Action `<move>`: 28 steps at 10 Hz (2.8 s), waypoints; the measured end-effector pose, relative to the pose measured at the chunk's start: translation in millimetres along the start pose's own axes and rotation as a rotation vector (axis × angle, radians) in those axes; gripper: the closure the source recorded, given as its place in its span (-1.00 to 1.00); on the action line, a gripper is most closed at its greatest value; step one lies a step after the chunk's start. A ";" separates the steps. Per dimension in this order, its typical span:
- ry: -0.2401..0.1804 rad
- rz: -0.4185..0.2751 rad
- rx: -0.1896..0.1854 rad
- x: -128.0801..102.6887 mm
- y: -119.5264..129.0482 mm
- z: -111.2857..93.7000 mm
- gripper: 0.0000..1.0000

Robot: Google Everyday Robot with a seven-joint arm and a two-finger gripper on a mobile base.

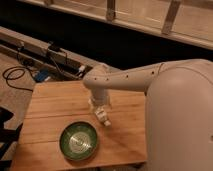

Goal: Place the bottle in the ceramic bowl

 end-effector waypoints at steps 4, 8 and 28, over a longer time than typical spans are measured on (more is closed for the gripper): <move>0.007 -0.012 -0.029 -1.6 1.1 31.2 -0.30; 0.025 -0.035 -0.072 -9.5 0.8 47.4 -0.30; 0.002 -0.211 -0.049 37.3 32.3 -45.3 1.00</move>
